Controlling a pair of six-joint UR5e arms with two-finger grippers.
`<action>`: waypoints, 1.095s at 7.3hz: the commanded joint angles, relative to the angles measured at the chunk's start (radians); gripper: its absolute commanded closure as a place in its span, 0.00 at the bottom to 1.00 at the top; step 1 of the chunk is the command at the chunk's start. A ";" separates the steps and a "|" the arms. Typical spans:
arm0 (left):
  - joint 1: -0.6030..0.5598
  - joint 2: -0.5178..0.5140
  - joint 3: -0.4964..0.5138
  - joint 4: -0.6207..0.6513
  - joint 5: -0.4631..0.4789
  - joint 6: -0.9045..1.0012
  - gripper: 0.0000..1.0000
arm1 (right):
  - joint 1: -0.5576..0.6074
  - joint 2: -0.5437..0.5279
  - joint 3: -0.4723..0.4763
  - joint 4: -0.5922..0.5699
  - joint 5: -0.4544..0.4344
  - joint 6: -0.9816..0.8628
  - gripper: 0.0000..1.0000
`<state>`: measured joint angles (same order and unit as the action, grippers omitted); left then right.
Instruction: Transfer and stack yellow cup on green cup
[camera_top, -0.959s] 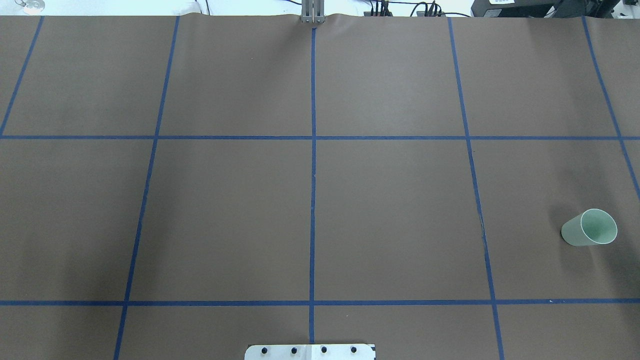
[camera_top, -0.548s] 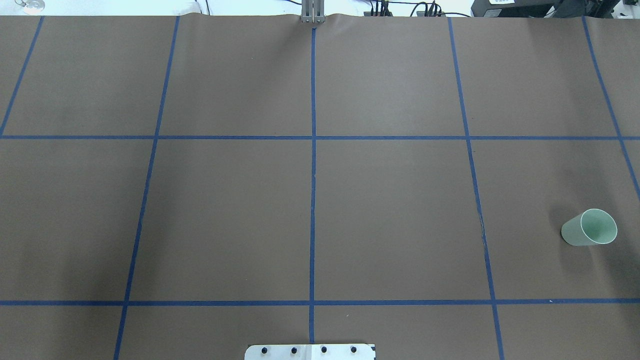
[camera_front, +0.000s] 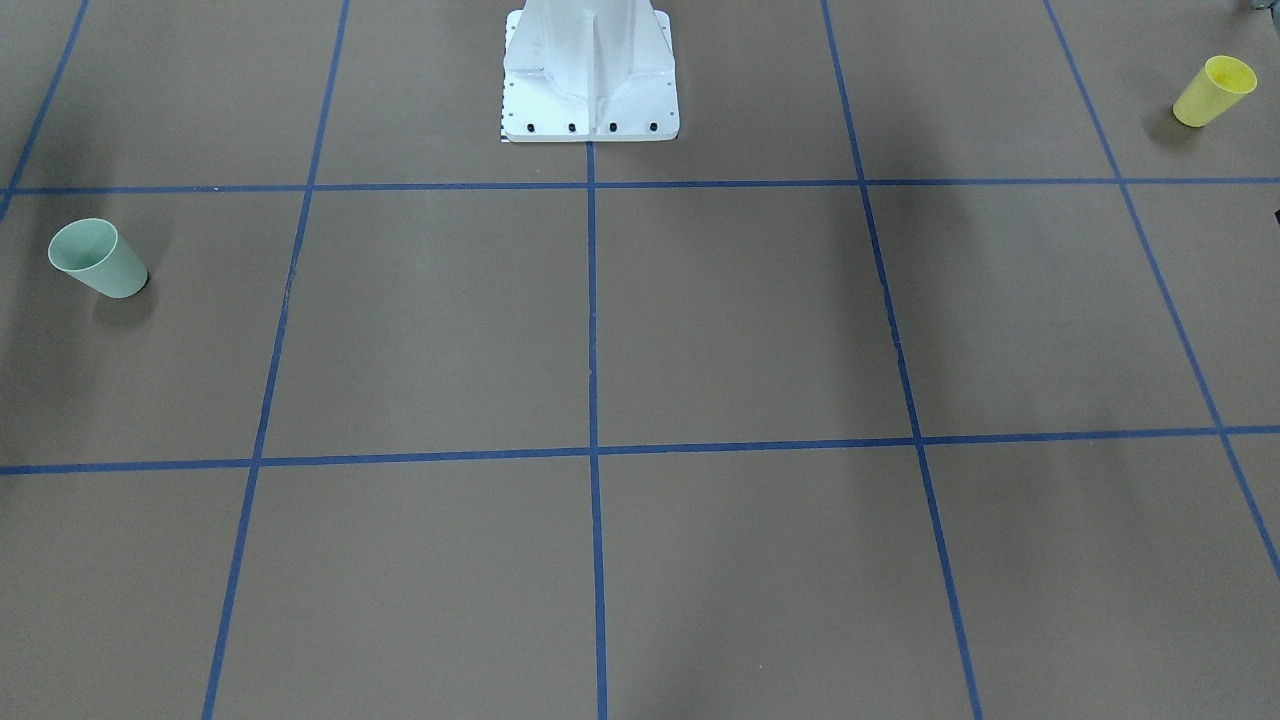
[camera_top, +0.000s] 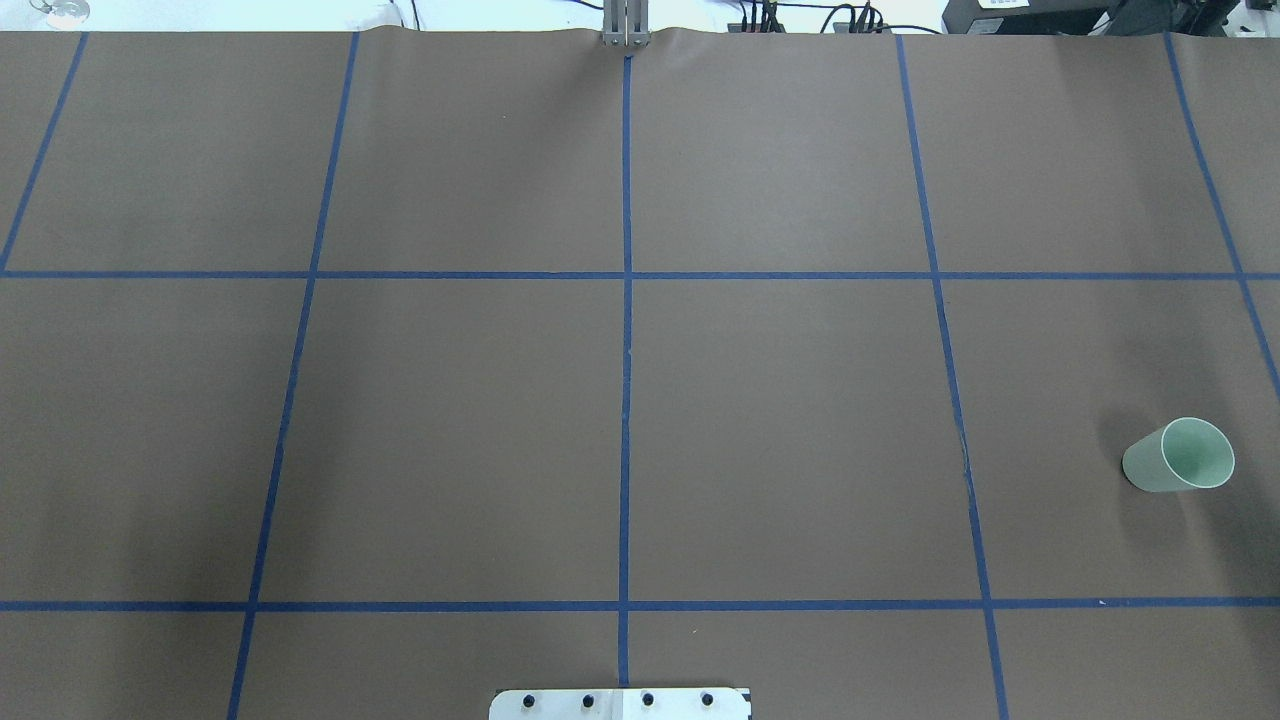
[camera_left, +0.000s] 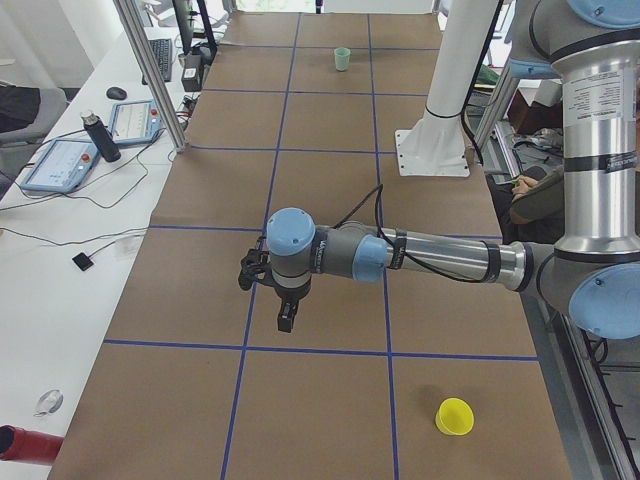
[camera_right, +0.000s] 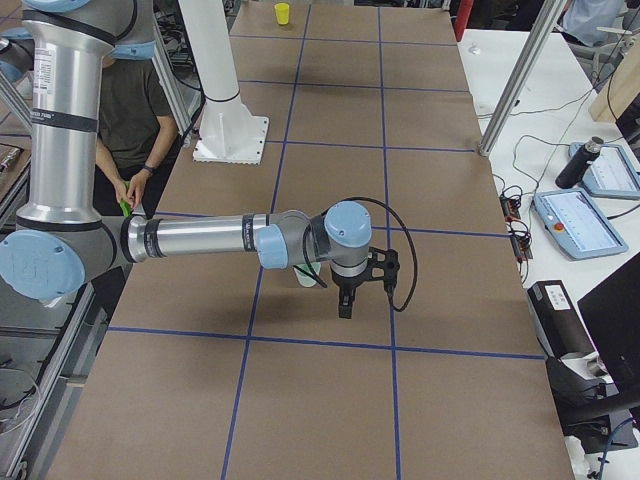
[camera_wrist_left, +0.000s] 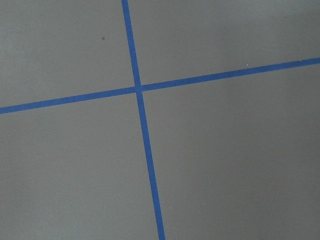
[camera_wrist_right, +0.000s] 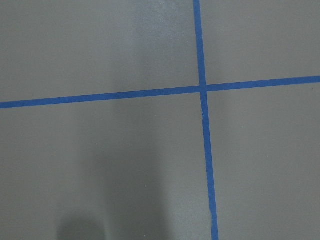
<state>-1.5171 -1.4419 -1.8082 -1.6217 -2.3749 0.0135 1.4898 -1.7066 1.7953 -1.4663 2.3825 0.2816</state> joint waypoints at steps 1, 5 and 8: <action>0.000 0.005 -0.002 -0.001 -0.001 0.002 0.00 | 0.000 -0.001 -0.002 0.001 0.001 0.001 0.00; 0.000 0.005 -0.008 -0.003 -0.001 0.002 0.00 | 0.000 -0.001 -0.002 0.004 0.000 0.002 0.00; 0.002 0.006 0.000 0.005 -0.012 0.000 0.00 | 0.000 -0.002 -0.007 0.027 0.000 0.001 0.00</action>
<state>-1.5159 -1.4371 -1.8106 -1.6195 -2.3792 0.0144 1.4895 -1.7083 1.7922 -1.4517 2.3823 0.2824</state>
